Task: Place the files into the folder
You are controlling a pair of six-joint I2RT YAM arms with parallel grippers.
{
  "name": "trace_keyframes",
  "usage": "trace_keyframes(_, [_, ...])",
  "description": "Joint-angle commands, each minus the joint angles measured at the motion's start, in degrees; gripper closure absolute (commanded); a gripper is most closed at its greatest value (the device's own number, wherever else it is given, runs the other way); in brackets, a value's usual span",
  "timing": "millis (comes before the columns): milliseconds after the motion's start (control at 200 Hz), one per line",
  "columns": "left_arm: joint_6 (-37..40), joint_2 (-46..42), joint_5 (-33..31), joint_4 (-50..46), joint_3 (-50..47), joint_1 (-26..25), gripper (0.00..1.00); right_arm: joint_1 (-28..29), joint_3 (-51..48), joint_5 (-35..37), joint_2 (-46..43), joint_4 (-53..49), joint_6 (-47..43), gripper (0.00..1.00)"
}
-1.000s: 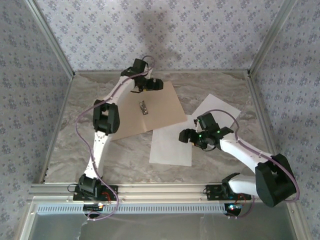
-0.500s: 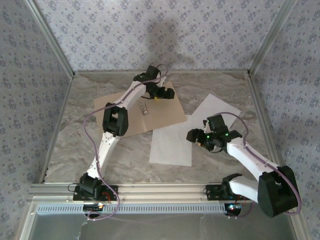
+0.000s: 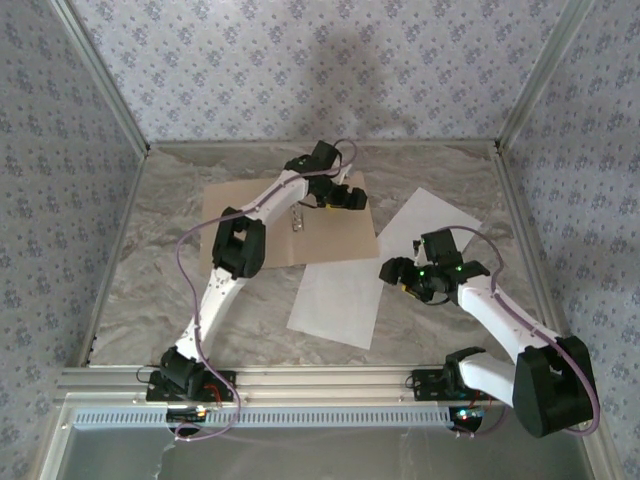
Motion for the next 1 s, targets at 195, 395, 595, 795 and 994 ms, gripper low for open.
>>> trace_keyframes(195, [-1.66,-15.22,-3.49,-4.91,-6.42,-0.71,0.06,0.50,-1.67,-1.57,-0.44,3.55,2.77,0.29])
trace_keyframes(395, [-4.48,-31.48,-5.87,-1.17,-28.41,-1.15,0.06,2.03,-3.16,-3.10,1.33,7.62,5.99,0.29])
trace_keyframes(595, [-11.13,-46.17,-6.92,5.89,-53.43,-1.72,0.11,3.36,-4.11,-5.26,5.22,12.36,8.66,0.29])
trace_keyframes(795, [-12.99,-51.09,-7.01,8.88,-67.26,-3.73,0.17,4.79,-4.09,-5.14,8.27,13.46,9.62,0.29])
trace_keyframes(994, [-13.42,-50.65,-6.89,11.35,-72.42,-5.23,0.18,5.61,-4.09,-3.91,9.85,13.40,9.59,0.29])
